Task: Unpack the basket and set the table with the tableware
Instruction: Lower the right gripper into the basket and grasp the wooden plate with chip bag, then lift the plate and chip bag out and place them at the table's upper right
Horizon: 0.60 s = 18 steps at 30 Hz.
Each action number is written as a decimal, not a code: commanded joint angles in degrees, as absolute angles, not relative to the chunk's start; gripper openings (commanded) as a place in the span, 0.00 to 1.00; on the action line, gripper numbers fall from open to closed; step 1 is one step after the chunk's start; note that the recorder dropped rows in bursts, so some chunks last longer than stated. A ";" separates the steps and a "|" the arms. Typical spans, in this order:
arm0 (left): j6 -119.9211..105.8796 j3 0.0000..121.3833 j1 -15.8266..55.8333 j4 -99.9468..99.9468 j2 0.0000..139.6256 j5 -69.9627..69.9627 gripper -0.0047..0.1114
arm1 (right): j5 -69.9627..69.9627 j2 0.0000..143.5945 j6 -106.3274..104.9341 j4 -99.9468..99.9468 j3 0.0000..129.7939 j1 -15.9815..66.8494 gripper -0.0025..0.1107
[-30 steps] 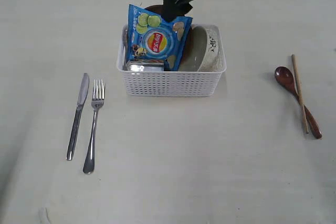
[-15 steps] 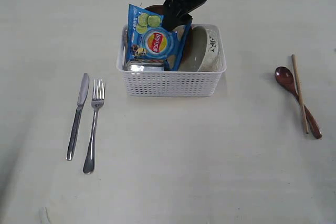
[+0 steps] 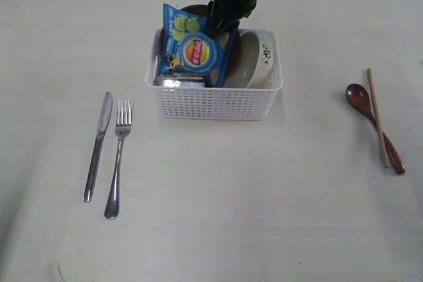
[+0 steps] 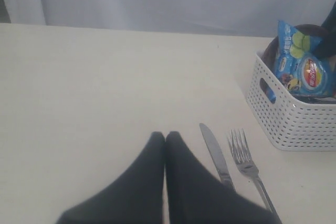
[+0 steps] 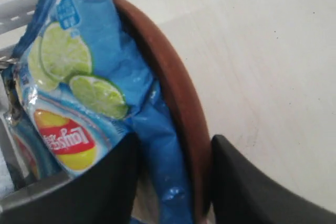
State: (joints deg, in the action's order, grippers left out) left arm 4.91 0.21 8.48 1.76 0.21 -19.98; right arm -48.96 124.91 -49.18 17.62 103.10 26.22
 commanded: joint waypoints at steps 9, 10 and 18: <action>4.73 0.00 8.75 1.71 0.00 -19.85 0.04 | -49.37 122.32 -49.29 17.87 103.19 26.15 0.02; 4.73 0.00 8.75 1.71 0.00 -19.85 0.04 | -49.37 121.89 -49.29 17.87 103.19 26.15 0.02; 4.73 0.00 8.75 1.71 0.00 -19.85 0.04 | -48.85 117.67 -47.32 17.87 103.19 26.15 0.02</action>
State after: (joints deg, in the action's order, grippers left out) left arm 4.91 0.21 8.48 1.76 0.21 -19.98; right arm -49.99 119.78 -48.60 17.38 103.10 26.36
